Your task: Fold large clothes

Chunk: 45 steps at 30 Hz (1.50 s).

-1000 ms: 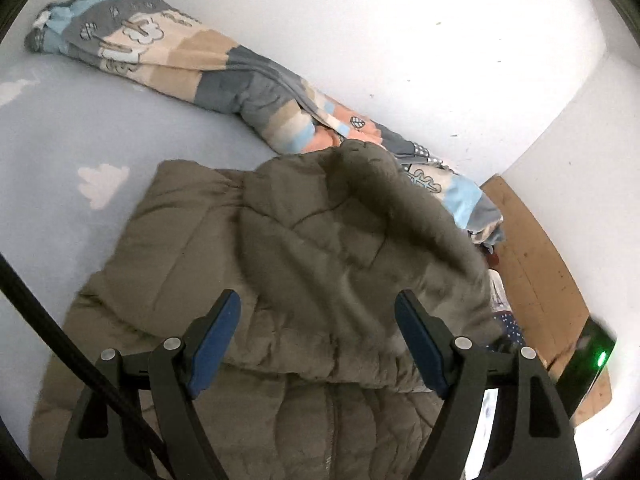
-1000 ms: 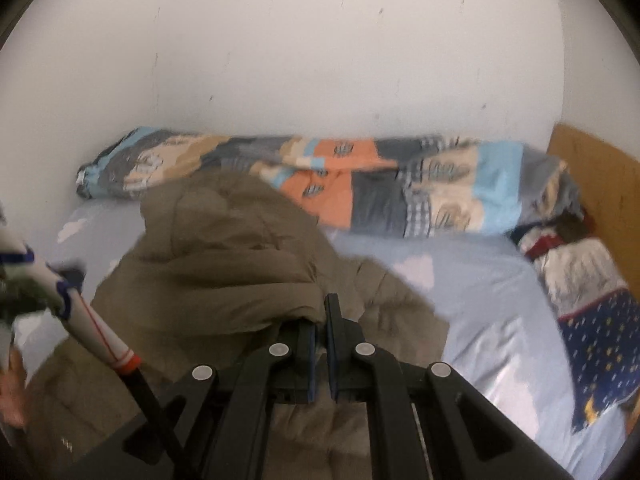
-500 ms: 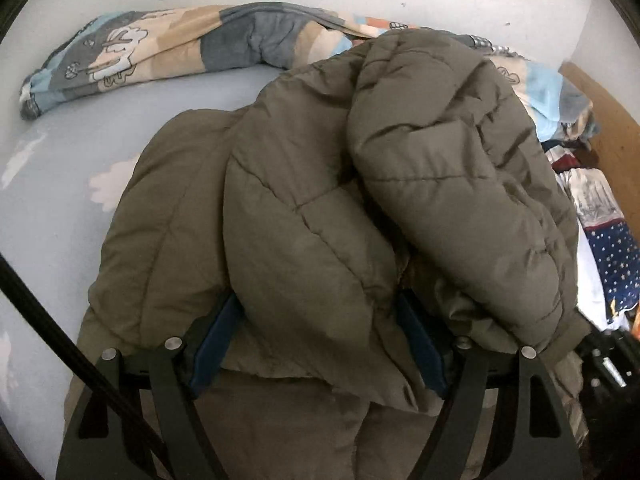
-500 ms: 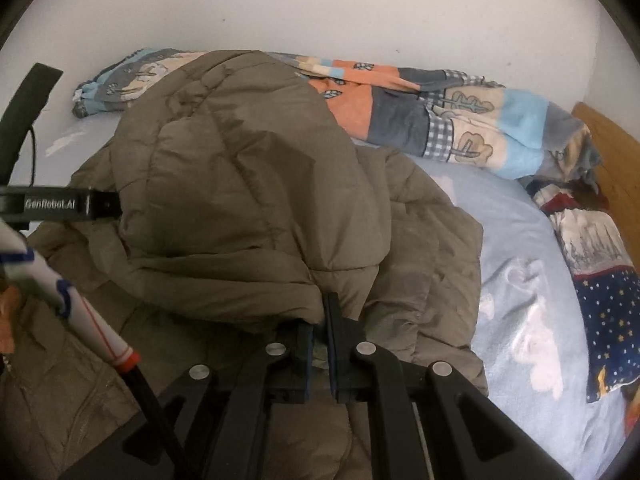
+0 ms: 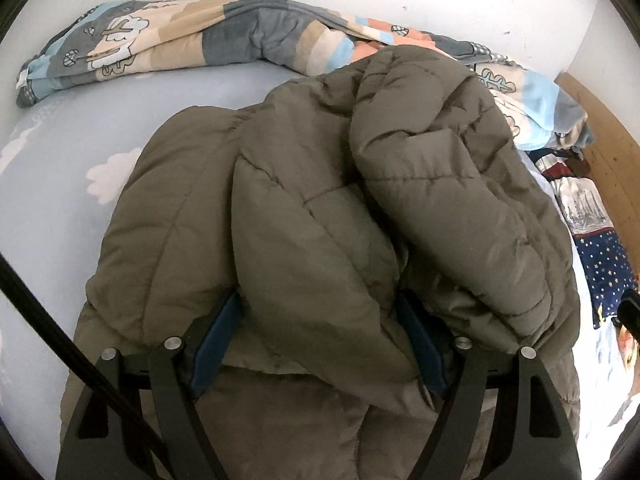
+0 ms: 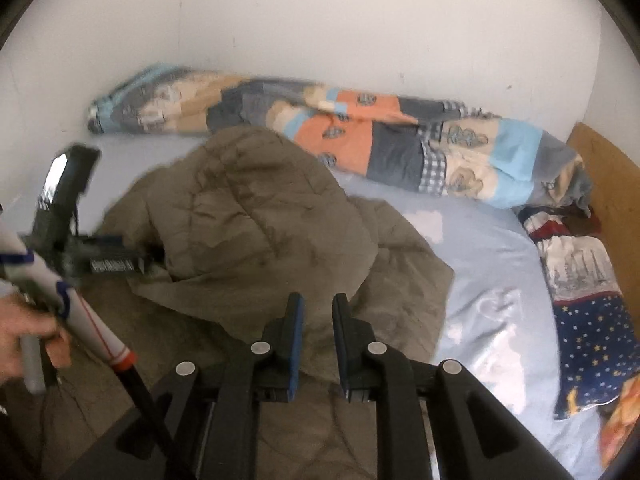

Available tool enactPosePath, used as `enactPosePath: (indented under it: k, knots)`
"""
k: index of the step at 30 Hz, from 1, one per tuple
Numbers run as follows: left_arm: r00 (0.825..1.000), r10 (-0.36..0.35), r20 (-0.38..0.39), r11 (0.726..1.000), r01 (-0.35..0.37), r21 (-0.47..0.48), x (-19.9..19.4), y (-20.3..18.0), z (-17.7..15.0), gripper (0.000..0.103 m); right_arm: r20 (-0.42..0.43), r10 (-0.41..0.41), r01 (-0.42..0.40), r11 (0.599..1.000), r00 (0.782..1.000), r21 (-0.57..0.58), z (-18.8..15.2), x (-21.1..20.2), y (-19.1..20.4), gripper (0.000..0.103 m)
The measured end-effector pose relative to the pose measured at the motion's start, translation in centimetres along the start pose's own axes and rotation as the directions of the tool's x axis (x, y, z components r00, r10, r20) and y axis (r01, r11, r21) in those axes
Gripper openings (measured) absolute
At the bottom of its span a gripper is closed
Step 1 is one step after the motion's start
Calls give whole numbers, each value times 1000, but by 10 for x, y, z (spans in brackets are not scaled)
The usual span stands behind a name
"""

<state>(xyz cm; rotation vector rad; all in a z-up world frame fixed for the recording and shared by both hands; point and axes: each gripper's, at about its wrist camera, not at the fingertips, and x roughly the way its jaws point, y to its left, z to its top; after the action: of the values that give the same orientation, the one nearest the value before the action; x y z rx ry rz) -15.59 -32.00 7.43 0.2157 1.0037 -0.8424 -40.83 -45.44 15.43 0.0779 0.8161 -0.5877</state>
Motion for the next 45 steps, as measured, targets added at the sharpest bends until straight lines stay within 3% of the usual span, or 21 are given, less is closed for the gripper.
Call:
enactPosePath:
  k: [4,8,11,14,17,21,25,30,34,39,42,45]
  knots:
    - [1000,10,3,1000,-10,5,-1,0,0,79,10,10,-10,999,1000,41,4,-2,-15,17]
    - [1000,18,13,1000,-18,-2,-4,2,1,79,35,185,-188,969,982,162,14,20,-14,17]
    - [999,36,15,999,-36,3,-3,5,1,79,-30,196,-184,956,980,230,7,70,-13,17]
    - [999,41,2,999,-41,25,2,4,-1,80,-127,256,-215,939,958,269,-12,114,-15,17]
    - [997,72,1,995,-72,71,9,-1,-4,81,-144,267,-220,935,953,278,-18,124,-16,15]
    - [998,66,7,996,-66,66,4,1,-4,81,-130,336,-260,878,933,402,-22,127,-38,11]
    - [998,52,30,998,-53,26,-12,5,0,80,-94,327,-268,883,940,386,-9,100,-31,15]
    - [986,80,144,997,-81,6,-46,6,8,80,31,279,-278,926,960,256,24,49,-6,18]
    - [980,70,185,998,-69,-9,-54,11,12,80,81,282,-292,937,956,191,40,39,18,20]
    - [990,94,103,995,-95,3,-26,12,7,80,30,302,-303,936,953,180,43,70,52,20]
    - [990,126,61,992,-127,15,-11,13,3,81,-56,271,-258,951,961,172,37,99,70,20]
    - [994,111,18,994,-111,-4,-1,19,3,81,-126,259,-230,951,958,208,26,129,71,21]
